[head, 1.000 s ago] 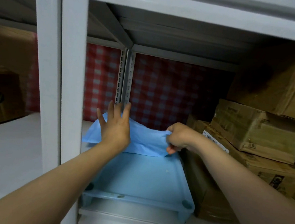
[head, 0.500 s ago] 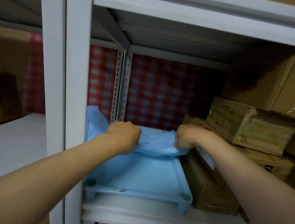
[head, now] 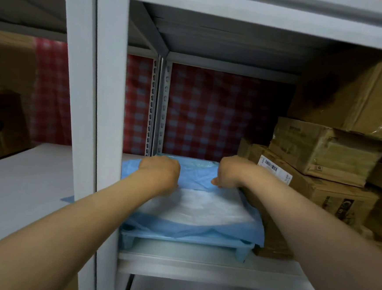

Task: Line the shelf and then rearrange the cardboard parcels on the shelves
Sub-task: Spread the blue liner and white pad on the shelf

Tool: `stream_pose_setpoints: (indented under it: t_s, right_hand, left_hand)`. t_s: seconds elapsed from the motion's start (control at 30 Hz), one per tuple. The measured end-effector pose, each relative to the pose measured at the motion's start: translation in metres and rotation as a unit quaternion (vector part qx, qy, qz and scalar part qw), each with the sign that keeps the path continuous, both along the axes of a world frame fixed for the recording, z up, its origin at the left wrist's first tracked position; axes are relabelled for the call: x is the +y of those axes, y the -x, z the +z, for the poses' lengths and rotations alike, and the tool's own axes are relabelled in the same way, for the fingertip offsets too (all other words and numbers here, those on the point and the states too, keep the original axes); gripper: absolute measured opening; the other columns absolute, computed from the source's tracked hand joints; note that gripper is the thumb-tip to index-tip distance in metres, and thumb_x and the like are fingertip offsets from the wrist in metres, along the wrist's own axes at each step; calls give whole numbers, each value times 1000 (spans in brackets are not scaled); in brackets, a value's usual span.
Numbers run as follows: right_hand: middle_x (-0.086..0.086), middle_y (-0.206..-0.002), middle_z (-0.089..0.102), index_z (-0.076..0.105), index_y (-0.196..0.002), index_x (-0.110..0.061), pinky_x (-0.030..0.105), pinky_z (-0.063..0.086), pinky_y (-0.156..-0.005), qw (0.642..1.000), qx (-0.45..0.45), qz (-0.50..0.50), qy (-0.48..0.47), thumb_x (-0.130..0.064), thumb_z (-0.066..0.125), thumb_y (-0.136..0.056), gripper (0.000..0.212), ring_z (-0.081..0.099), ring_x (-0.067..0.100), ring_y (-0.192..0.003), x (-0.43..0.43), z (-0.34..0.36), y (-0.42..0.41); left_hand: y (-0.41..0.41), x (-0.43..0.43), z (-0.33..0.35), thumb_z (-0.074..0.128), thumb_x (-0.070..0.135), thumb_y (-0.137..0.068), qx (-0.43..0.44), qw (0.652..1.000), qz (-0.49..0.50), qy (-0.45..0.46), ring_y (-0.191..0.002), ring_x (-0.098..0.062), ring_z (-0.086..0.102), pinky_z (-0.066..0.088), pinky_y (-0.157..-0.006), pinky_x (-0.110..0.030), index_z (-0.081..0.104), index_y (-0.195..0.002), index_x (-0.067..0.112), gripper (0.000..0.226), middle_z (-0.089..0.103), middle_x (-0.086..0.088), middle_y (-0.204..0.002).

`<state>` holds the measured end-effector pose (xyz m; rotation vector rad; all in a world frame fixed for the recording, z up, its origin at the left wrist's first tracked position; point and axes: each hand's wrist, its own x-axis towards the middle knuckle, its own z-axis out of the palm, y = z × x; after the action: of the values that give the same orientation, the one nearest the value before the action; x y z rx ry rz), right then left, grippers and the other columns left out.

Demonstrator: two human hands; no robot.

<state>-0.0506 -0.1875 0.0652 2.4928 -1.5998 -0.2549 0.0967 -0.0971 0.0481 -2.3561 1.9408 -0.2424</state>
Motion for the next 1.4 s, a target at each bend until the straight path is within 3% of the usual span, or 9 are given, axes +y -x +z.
stream_pose_setpoints:
  t_s: [0.13, 0.23, 0.43, 0.6, 0.87, 0.97, 1.07, 1.23, 1.4]
  right_hand:
    - [2, -133, 55, 61, -122, -16, 40, 41, -104, 987, 142, -19, -71, -48, 54, -90, 46, 50, 29, -124, -18, -25, -11]
    - [2, -146, 42, 54, -132, -18, 40, 38, -107, 980, 181, -35, -80, -32, 51, -92, 42, 40, 29, -134, -35, -29, -16]
    - [9, -92, 57, 61, -85, -3, 39, 49, -84, 998, -45, -30, -37, -12, 52, -91, 13, 57, 29, -84, -78, 21, -29]
    - [17, -148, 42, 47, -140, -5, 41, 40, -108, 967, -237, -63, 68, -17, 43, -97, 44, 43, 33, -135, -124, 37, -50]
    - [17, -150, 40, 47, -139, -4, 36, 35, -107, 919, -380, -100, 24, -20, 47, -98, 44, 36, 34, -138, -175, 31, -66]
    - [19, -156, 28, 33, -147, -2, 36, 33, -108, 917, -383, -109, -6, -29, 48, -96, 60, 32, 35, -141, -190, 24, -76]
    - [17, -161, -7, 0, -155, -11, 40, 24, -114, 911, -377, -160, -45, -35, 46, -97, 78, 13, 37, -146, -192, 10, -92]
    - [11, -159, -23, -1, -155, -19, 50, 16, -118, 936, -308, -146, -88, -38, 45, -98, 75, -1, 41, -146, -195, -13, -101]
    - [5, -161, -16, 2, -155, -24, 69, 8, -111, 957, -219, -109, -154, -48, 39, -97, 73, -7, 42, -146, -196, -35, -102]
  left_hand:
    - [0, -39, -23, 51, 14, -95, -44, 994, 50, -85, -145, -32, 24, 31, -111, -41, 50, -137, 12, 41, 39, -13, -152]
    - [-9, -59, -30, 50, 19, -95, -51, 994, 69, -70, -141, -28, 32, 24, -115, -40, 49, -138, 16, 43, 43, -9, -149]
    - [-14, -103, 7, 48, 11, -95, 10, 992, 108, 65, -121, -28, 57, 46, -94, -35, 54, -134, 13, 40, 58, -7, -133]
    - [-19, -142, 20, 53, 22, -96, 62, 984, 125, 108, -122, -30, 56, 47, -94, -38, 53, -135, 12, 40, 56, -11, -135]
    - [-62, -196, 25, 50, 13, -93, 230, 928, 152, 252, -121, -36, 56, 48, -96, -39, 48, -139, 10, 46, 56, -17, -135]
    - [-62, -217, 18, 52, 7, -91, 268, 921, 70, 274, -145, -29, 27, 27, -117, -45, 12, -156, 18, 77, 15, -7, -162]
    - [-60, -225, 4, 54, 6, -90, 172, 933, 74, 308, -151, -23, 2, 0, -121, -53, 6, -156, 23, 83, 1, 2, -163]
    - [-71, -228, -19, 54, 24, -92, 97, 975, 79, 184, -151, -23, 3, -7, -118, -59, 37, -147, 28, 57, 17, -1, -159]
    - [-79, -232, -50, 38, 47, -100, 106, 985, 111, 74, -152, -23, -10, -9, -113, -65, 17, -155, 33, 61, -1, 2, -165]
